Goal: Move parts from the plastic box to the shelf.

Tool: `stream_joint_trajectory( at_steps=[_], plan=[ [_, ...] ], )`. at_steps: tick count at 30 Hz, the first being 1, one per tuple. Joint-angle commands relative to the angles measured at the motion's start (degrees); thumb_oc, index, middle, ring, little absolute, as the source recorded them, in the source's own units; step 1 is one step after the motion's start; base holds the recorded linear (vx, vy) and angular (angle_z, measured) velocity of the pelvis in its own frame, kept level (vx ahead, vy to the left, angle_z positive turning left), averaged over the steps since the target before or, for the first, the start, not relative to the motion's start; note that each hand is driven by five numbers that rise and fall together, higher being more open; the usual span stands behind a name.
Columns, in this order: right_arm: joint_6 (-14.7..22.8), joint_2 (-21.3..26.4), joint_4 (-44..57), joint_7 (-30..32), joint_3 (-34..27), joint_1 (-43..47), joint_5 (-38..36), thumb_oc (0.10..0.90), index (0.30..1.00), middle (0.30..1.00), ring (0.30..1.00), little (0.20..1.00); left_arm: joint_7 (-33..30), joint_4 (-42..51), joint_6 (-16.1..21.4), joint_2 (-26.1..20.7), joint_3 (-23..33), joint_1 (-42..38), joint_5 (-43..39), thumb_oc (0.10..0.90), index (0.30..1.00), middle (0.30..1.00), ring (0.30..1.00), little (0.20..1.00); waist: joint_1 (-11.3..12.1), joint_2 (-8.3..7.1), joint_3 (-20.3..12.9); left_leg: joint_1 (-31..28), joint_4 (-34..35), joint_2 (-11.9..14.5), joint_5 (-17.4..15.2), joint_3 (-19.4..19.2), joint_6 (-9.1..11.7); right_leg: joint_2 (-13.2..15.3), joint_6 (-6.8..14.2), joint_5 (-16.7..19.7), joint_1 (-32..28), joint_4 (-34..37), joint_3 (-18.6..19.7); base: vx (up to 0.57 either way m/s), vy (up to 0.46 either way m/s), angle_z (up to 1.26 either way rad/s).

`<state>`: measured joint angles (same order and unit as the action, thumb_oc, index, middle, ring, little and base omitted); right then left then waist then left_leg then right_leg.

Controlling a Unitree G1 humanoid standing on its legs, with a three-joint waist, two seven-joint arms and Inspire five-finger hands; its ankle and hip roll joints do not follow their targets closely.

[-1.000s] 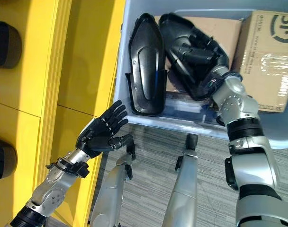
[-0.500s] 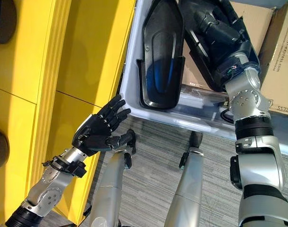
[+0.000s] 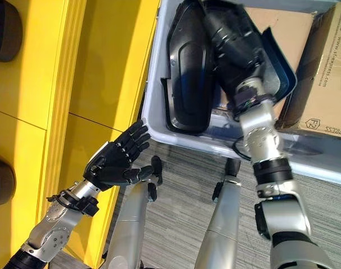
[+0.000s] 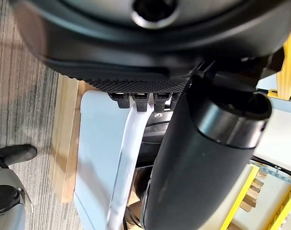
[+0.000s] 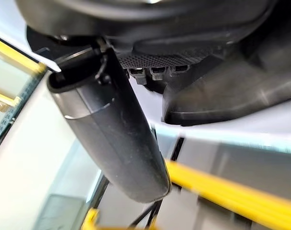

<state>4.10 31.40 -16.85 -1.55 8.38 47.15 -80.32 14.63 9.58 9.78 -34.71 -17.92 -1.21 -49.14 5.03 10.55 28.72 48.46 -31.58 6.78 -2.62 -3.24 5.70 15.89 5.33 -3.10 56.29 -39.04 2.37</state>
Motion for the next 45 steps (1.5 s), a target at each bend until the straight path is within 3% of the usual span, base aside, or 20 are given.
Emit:
stream_joint_trajectory(
  at_steps=[1,3,4,6,10,16,22,25,28,32,34,37,41,45],
  plan=[
    [2.52,-0.9,12.09,-3.09,2.44,3.71,0.75,0.9,1.0,1.0,1.0,1.0,5.64,5.9,6.58,1.68,1.66,1.44,-0.97,0.9,1.0,1.0,1.0,1.0,-0.8,5.26,1.07,-2.81,3.92,-4.76,-3.97,-2.42,-5.86,-3.74,-5.52,-13.93,-5.95,-5.63,-4.57,-0.03,0.06,-0.04],
    [6.34,-2.37,14.97,-1.92,4.24,3.08,0.68,0.9,1.0,1.0,1.0,1.0,8.01,5.96,5.74,1.76,1.21,1.62,0.95,0.9,1.0,1.0,1.0,1.0,-1.06,5.39,1.07,-3.64,4.76,-4.43,-3.53,-2.93,-5.81,-3.61,-5.46,-13.56,-6.47,-4.86,-4.51,-0.02,0.054,-0.07],
    [8.09,-2.34,15.18,-4.56,5.33,3.68,-1.97,0.9,1.0,1.0,1.0,1.0,8.21,5.82,6.44,1.71,0.33,2.09,1.2,0.9,1.0,1.0,1.0,1.0,-1.07,5.54,1.07,-4.04,4.87,-4.23,-3.45,-2.95,-5.69,-3.77,-5.73,-13.56,-6.87,-4.54,-4.24,0.0,0.068,-0.08],
    [10.13,-1.82,21.4,-8.92,6.57,0.36,1.15,0.9,1.0,1.0,1.0,1.0,7.54,5.75,7.77,1.74,0.32,3.63,0.4,0.9,1.0,1.0,1.0,1.0,-1.7,5.45,1.07,-4.82,5.32,-4.0,-3.09,-3.11,-5.64,-3.6,-5.51,-13.29,-7.21,-4.38,-4.17,0.0,0.073,-0.1],
    [15.44,-2.76,27.32,-11.52,8.83,-1.45,8.58,0.9,1.0,1.0,1.0,1.0,6.71,5.49,8.02,1.05,1.1,3.6,-0.26,0.9,1.0,1.0,1.0,1.0,-2.01,4.79,1.07,-4.87,5.26,-4.1,-2.87,-3.14,-5.81,-3.34,-5.32,-12.89,-7.61,-4.05,-4.44,-0.02,-0.017,-0.05],
    [20.12,-2.01,32.3,-8.62,11.08,2.17,15.53,0.9,1.0,1.0,1.0,1.0,7.63,6.03,8.75,-0.34,0.81,4.52,-0.73,0.9,1.0,1.0,1.0,1.0,-1.52,4.49,1.07,-5.06,4.72,-4.02,-2.85,-2.8,-5.81,-3.49,-5.28,-12.76,-8.33,-4.24,-4.86,-0.02,-0.029,0.03],
    [19.11,-0.04,38.16,-2.9,9.41,1.11,22.88,0.9,1.0,1.0,1.0,1.0,7.93,7.83,7.12,0.13,1.82,4.96,-0.66,0.9,1.0,1.0,1.0,1.0,-2.13,3.95,1.07,-6.41,5.28,-3.88,-2.92,-3.09,-5.75,-3.58,-5.03,-12.11,-9.79,-2.63,-4.87,0.0,0.008,0.0],
    [18.26,1.96,43.95,5.41,4.79,-4.65,40.79,0.9,1.0,1.0,1.0,1.0,7.08,9.38,5.04,1.17,3.07,5.14,-0.5,0.9,1.0,1.0,1.0,1.0,-4.17,2.67,1.07,-7.86,6.06,-3.17,-3.03,-3.75,-5.59,-4.2,-4.59,-10.98,-10.68,-0.69,-4.17,0.02,0.043,-0.03],
    [16.82,4.65,44.77,9.93,2.36,-5.62,50.25,0.9,1.0,1.0,1.0,1.0,5.33,9.92,4.14,1.5,3.51,4.72,-0.89,0.9,1.0,1.0,1.0,1.0,-5.5,1.81,1.07,-8.83,6.55,-2.55,-3.12,-4.17,-5.44,-4.8,-4.46,-10.47,-11.55,0.49,-3.61,0.0,0.023,-0.06],
    [10.21,8.36,45.82,9.54,0.66,-5.7,56.81,0.9,1.0,1.0,1.0,1.0,3.66,10.08,3.55,1.61,3.62,3.61,-1.44,0.9,1.0,1.0,1.0,1.0,-6.98,0.71,1.07,-10.05,7.05,-1.85,-3.28,-4.57,-5.06,-5.4,-4.39,-10.16,-12.6,1.64,-3.21,0.0,0.023,-0.15],
    [5.13,12.65,46.81,7.16,-0.44,-6.82,66.11,0.9,1.0,1.0,1.0,1.0,2.77,10.07,2.99,1.53,3.88,2.86,-1.41,0.9,1.0,1.0,1.0,1.0,-8.14,-0.49,1.07,-10.82,7.45,-1.34,-3.39,-4.69,-4.84,-5.91,-4.29,-9.67,-13.41,2.83,-3.14,-0.01,-0.001,-0.16],
    [1.68,17.13,47.91,6.85,-0.88,-7.75,70.16,0.9,1.0,1.0,1.0,1.0,1.98,10.38,2.34,1.57,3.73,2.72,-1.21,0.9,1.0,1.0,1.0,1.0,-9.08,-1.56,1.07,-11.96,8.23,-0.67,-3.26,-4.88,-4.65,-6.26,-4.25,-9.02,-14.51,4.32,-3.2,-0.01,0.001,-0.07],
    [1.18,24.22,47.38,7.77,-3.8,-10.19,74.99,0.9,1.0,1.0,1.0,1.0,1.64,10.04,2.87,1.14,3.61,2.25,-1.79,0.9,1.0,1.0,1.0,1.0,-10.8,-3.44,1.07,-13.46,9.21,0.52,-3.12,-5.28,-4.35,-6.89,-4.0,-7.79,-15.89,6.65,-3.27,-0.02,0.011,-0.09],
    [1.88,31.63,45.95,4.76,-7.71,-12.0,80.43,0.9,1.0,1.0,1.0,1.0,0.85,10.21,2.42,0.33,4.05,1.64,-2.09,0.9,1.0,1.0,1.0,1.0,-11.77,-5.31,1.07,-13.81,10.64,1.83,-1.72,-5.85,-4.42,-7.3,-3.94,-5.43,-16.6,9.67,-4.02,-0.04,-0.021,-0.1]
  ],
)
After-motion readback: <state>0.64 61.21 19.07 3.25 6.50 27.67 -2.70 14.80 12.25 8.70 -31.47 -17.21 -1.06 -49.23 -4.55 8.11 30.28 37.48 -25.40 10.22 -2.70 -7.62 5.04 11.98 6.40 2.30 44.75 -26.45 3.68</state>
